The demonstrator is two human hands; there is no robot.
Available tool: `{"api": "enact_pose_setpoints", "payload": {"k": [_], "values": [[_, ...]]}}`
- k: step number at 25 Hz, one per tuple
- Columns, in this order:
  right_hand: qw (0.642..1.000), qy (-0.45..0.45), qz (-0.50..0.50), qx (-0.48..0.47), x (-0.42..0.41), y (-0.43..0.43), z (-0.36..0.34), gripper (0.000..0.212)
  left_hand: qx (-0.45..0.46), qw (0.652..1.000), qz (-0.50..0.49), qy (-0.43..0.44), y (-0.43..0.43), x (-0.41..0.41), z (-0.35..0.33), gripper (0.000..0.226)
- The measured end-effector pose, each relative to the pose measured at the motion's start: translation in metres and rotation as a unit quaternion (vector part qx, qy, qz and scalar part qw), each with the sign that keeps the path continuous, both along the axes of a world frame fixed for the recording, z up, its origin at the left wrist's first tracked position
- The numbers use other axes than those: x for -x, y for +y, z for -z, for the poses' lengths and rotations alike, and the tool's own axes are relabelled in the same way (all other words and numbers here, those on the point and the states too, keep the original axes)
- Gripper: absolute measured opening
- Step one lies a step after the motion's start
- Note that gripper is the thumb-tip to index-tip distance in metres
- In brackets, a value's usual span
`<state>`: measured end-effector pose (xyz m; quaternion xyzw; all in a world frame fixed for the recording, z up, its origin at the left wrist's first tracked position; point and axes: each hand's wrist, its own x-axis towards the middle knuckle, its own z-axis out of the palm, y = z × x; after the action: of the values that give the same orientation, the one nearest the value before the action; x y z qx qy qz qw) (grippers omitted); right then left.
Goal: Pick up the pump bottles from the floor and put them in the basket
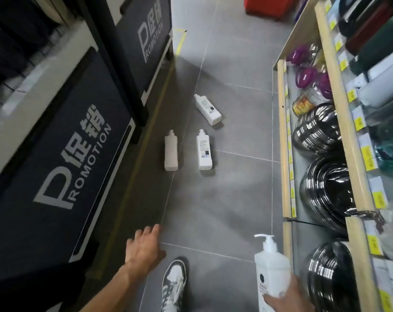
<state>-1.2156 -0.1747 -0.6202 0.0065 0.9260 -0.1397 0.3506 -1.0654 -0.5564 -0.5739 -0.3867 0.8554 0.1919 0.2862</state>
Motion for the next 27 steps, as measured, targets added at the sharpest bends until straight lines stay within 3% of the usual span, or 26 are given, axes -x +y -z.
{"api": "enact_pose_setpoints", "payload": {"k": [2,3,5,9,18,23,27], "values": [[0.997,-0.044,0.007,-0.066,0.033,-0.053,-0.04,0.104,-0.012,1.0,-0.012,-0.016,-0.035,0.021,0.009,0.068],[0.997,-0.023,0.001,-0.077,0.053,-0.073,-0.047,0.092,-0.022,0.999,-0.02,-0.02,-0.051,0.031,0.01,0.068],[0.997,0.005,-0.007,-0.075,0.082,-0.109,-0.062,0.083,-0.028,0.999,-0.026,-0.024,-0.076,0.046,0.01,0.065],[0.997,0.042,0.018,-0.065,0.138,-0.161,-0.074,0.083,-0.06,0.996,-0.065,-0.012,-0.119,0.088,0.002,0.063],[0.998,-0.008,0.04,-0.037,0.241,-0.26,-0.047,0.074,-0.108,0.98,-0.165,-0.01,-0.188,0.2,0.011,0.065],[0.996,-0.053,0.05,-0.046,0.292,-0.287,-0.006,0.085,-0.091,0.982,-0.154,-0.06,-0.217,0.258,0.047,0.062],[0.992,-0.079,0.091,0.019,0.336,-0.31,0.027,0.106,-0.082,0.98,-0.157,-0.087,-0.238,0.298,0.1,0.063]]}}
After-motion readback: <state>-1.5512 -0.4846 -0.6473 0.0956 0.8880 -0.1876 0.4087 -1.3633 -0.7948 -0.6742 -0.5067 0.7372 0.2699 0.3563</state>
